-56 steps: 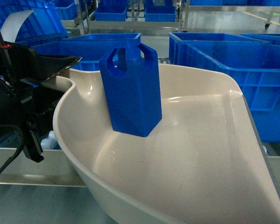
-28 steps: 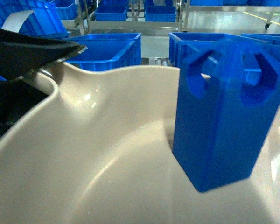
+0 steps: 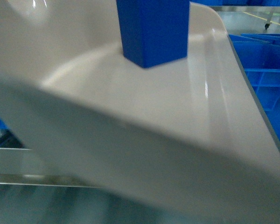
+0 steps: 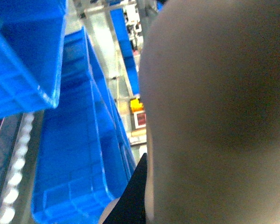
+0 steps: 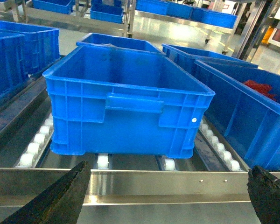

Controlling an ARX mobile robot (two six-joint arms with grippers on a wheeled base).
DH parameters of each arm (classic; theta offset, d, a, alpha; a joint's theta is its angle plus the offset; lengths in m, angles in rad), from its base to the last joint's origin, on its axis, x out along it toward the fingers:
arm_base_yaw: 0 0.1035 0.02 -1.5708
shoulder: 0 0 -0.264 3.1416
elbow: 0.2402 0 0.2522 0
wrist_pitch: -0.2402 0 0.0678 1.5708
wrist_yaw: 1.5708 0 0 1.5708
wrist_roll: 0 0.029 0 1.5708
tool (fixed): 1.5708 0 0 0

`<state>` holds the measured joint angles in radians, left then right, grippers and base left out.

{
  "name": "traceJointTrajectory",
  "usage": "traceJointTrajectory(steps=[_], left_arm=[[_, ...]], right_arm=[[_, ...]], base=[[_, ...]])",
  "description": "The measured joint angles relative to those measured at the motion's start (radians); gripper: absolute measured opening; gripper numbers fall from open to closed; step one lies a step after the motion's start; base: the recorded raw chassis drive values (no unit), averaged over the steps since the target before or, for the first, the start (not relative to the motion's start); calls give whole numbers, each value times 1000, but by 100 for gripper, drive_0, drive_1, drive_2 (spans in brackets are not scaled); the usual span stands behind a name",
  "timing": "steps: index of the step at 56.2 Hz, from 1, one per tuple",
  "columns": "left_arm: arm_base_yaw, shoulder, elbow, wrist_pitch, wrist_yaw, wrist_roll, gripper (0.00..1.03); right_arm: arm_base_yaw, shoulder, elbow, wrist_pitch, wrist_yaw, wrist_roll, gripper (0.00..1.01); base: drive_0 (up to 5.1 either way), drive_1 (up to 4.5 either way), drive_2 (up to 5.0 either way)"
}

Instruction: Place part in tray to right shelf

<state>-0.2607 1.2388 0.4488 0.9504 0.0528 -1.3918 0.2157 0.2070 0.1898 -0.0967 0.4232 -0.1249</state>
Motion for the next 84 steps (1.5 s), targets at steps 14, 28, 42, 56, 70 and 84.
traceJointTrajectory(steps=[14, 28, 42, 56, 70, 84], left_arm=[[95, 142, 219, 26, -26, 100, 14], [213, 382, 524, -67, -150, 145, 14], [245, 536, 819, -212, -390, 246, 14], [246, 627, 983, -256, -547, 512, 14], [225, 646, 993, -246, -573, 697, 14], [234, 672, 1015, -249, -557, 737, 14]], right_arm=[[0, 0, 0, 0, 0, 0, 98], [0, 0, 0, 0, 0, 0, 98], [0, 0, 0, 0, 0, 0, 98], [0, 0, 0, 0, 0, 0, 98], [0, 0, 0, 0, 0, 0, 98], [0, 0, 0, 0, 0, 0, 98]], base=[[0, 0, 0], [0, 0, 0], [0, 0, 0], [0, 0, 0], [0, 0, 0], [0, 0, 0]])
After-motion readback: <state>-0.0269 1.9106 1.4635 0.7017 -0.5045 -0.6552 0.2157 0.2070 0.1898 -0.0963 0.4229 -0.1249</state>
